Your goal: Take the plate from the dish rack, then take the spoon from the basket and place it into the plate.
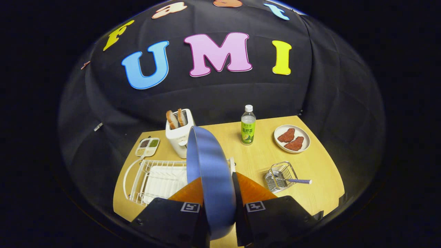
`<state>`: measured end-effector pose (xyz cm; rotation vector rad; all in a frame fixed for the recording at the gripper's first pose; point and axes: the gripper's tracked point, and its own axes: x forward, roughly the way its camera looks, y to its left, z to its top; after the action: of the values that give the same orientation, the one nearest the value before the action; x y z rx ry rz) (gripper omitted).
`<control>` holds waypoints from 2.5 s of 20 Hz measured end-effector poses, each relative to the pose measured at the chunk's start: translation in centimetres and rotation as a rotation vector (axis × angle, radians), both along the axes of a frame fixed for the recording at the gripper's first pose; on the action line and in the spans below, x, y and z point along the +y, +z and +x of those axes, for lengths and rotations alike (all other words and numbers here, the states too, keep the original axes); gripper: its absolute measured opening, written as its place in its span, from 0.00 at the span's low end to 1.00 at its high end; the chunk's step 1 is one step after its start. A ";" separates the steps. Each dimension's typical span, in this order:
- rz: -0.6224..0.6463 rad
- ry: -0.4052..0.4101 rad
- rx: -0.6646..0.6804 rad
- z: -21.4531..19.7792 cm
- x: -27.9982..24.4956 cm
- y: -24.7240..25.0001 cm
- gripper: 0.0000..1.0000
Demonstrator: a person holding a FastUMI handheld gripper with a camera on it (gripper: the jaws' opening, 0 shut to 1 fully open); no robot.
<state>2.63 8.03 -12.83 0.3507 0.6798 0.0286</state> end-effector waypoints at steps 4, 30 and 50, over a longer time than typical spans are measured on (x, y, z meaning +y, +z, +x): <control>0.114 0.047 0.051 -5.3 0.1 -0.3 0.33; 0.468 0.066 0.476 -18.2 8.0 -23.1 0.42; -0.009 0.048 0.003 -13.8 -11.4 -9.4 0.95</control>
<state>-11.16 -3.41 -22.28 0.3254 0.6912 0.0705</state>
